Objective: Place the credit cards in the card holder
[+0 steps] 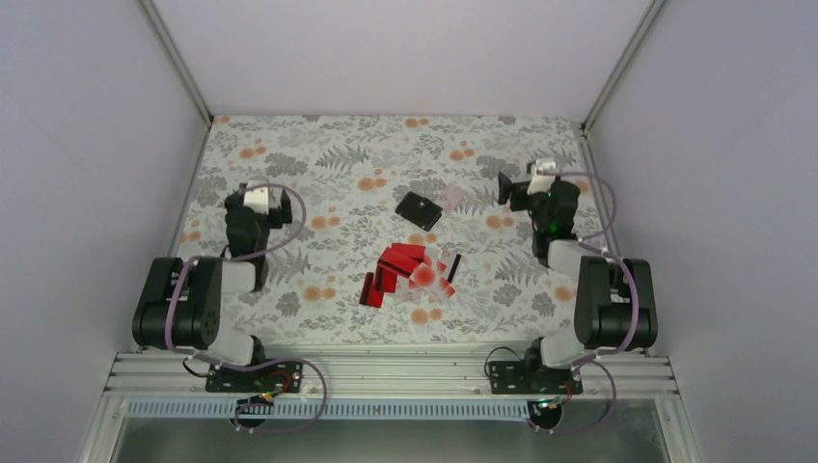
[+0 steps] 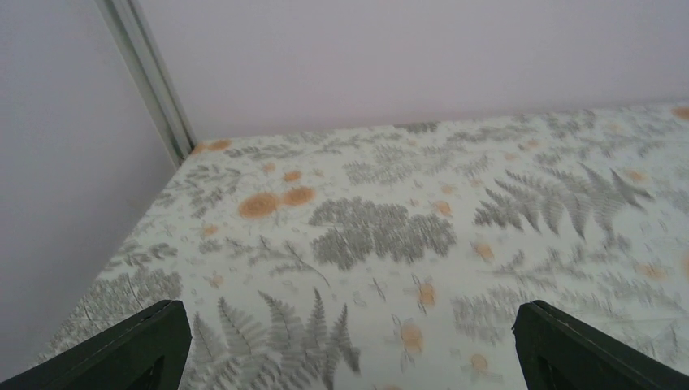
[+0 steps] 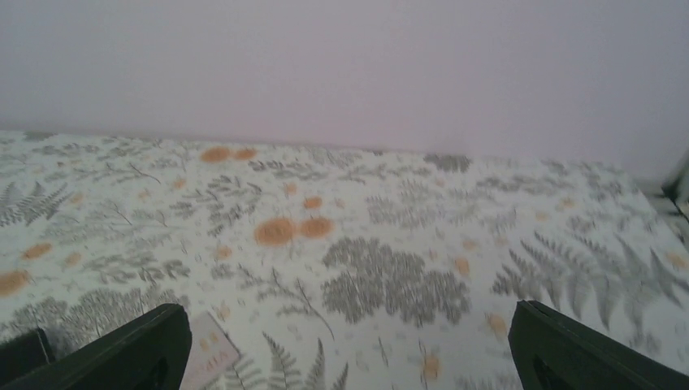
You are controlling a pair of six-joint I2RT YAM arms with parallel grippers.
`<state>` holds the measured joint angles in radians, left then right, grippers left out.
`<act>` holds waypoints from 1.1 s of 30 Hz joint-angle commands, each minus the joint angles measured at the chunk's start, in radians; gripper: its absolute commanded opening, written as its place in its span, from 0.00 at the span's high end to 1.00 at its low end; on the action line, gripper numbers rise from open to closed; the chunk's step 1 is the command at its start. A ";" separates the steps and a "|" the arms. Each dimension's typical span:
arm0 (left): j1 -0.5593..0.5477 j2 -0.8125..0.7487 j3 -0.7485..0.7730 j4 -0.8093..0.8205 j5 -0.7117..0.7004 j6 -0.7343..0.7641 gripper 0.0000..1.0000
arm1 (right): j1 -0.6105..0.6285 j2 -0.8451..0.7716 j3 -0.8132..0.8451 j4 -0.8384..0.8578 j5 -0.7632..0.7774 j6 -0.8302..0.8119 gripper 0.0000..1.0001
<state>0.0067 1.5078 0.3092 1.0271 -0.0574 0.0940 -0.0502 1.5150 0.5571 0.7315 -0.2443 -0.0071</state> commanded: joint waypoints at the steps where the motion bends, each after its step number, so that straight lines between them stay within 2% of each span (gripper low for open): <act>1: 0.006 -0.101 0.150 -0.316 -0.087 -0.111 0.00 | 0.000 -0.074 0.126 -0.313 -0.056 -0.030 0.01; 4: 0.006 -0.207 0.215 -0.484 -0.077 -0.188 0.00 | 0.006 -0.139 0.168 -0.390 -0.003 0.002 0.01; 7: 0.006 -0.247 0.386 -0.825 -0.060 -0.286 0.00 | 0.006 -0.140 0.280 -0.498 -0.013 0.015 0.01; 8: 0.010 -0.239 0.450 -0.918 -0.120 -0.374 0.00 | 0.006 -0.129 0.310 -0.513 0.057 0.029 0.01; 9: 0.024 -0.222 0.509 -1.047 -0.167 -0.461 0.00 | 0.002 -0.111 0.350 -0.554 0.212 0.144 0.01; 10: 0.046 -0.207 0.538 -1.122 -0.128 -0.468 0.00 | -0.032 -0.084 0.394 -0.590 0.283 0.241 0.01; 12: 0.090 -0.198 0.540 -1.155 0.007 -0.455 0.00 | -0.130 -0.005 0.506 -0.644 0.085 0.288 0.01; 13: 0.101 -0.199 0.542 -1.175 0.045 -0.467 0.00 | -0.155 0.032 0.558 -0.689 0.050 0.307 0.01; 16: 0.111 -0.201 0.566 -1.246 0.150 -0.497 0.00 | -0.170 0.072 0.636 -0.754 0.048 0.285 0.01; 20: 0.091 -0.204 0.558 -1.308 0.260 -0.607 0.00 | -0.163 0.025 0.570 -0.728 -0.016 0.324 0.01; 26: -0.035 -0.153 0.569 -1.325 0.308 -0.732 0.00 | -0.048 0.030 0.553 -0.775 -0.087 0.314 0.01; 33: -0.245 0.064 0.695 -1.316 0.311 -0.883 0.08 | 0.113 0.247 0.762 -1.030 -0.172 0.255 0.04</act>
<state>-0.1532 1.4834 0.9382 -0.2859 0.2180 -0.6579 -0.0044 1.6520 1.2221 -0.1322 -0.3527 0.2810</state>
